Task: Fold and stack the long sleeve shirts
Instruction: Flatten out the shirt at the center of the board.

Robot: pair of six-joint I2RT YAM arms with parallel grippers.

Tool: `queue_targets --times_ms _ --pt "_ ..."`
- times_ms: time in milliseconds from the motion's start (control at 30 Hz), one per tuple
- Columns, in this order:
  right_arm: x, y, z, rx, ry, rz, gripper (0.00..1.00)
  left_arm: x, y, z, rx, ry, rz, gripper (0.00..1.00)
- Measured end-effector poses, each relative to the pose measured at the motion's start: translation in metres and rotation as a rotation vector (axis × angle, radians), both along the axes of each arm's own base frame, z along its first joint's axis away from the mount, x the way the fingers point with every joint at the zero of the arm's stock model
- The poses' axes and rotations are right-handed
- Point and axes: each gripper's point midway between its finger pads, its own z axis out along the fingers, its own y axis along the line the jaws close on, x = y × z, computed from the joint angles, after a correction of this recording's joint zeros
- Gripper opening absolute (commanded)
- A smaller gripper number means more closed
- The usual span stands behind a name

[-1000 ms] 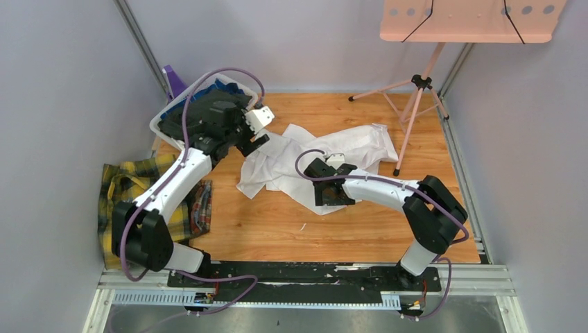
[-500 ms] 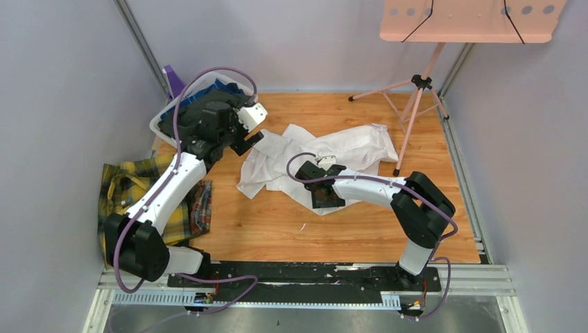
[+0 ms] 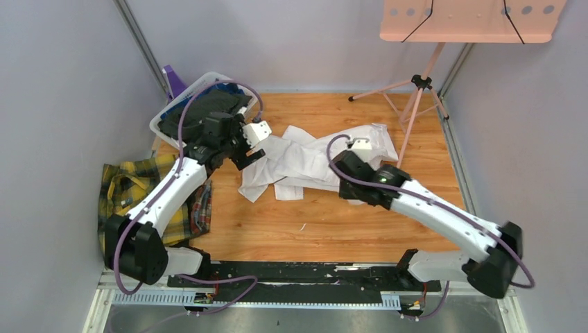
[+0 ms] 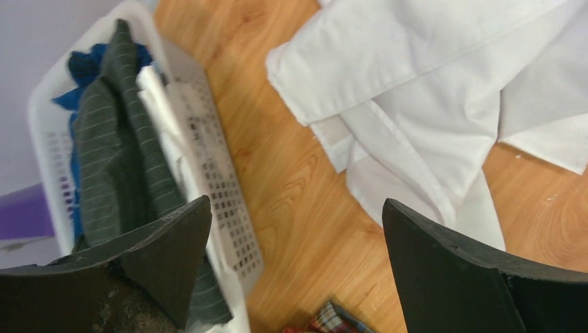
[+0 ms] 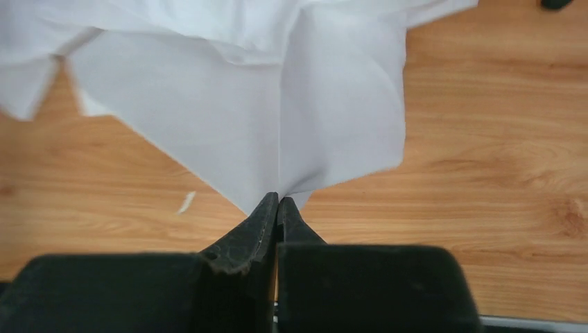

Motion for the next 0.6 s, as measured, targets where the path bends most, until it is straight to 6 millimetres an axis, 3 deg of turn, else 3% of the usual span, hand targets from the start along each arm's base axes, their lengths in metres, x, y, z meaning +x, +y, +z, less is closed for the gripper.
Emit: queue_targets --times_ms 133,200,233,367,467,600 --pt "0.0 0.001 0.105 0.215 -0.196 0.056 0.0 0.001 -0.017 -0.036 0.043 0.086 -0.072 1.0" --pt "-0.005 -0.01 0.15 0.289 -0.279 0.058 0.0 0.004 -0.028 -0.061 0.083 0.129 -0.109 1.0" --pt "-0.007 -0.015 0.163 0.308 -0.303 0.055 0.0 0.007 -0.03 -0.071 0.097 0.141 -0.114 1.0" --pt "-0.016 -0.043 0.191 0.309 -0.352 0.019 0.0 0.016 -0.04 -0.105 0.149 0.169 -0.149 1.0" --pt "-0.018 -0.062 0.198 0.271 -0.363 -0.026 0.0 0.024 -0.04 -0.12 0.18 0.176 -0.152 0.99" --pt "-0.017 -0.082 0.201 0.215 -0.373 -0.087 0.0 0.039 -0.037 -0.137 0.232 0.155 -0.134 0.91"
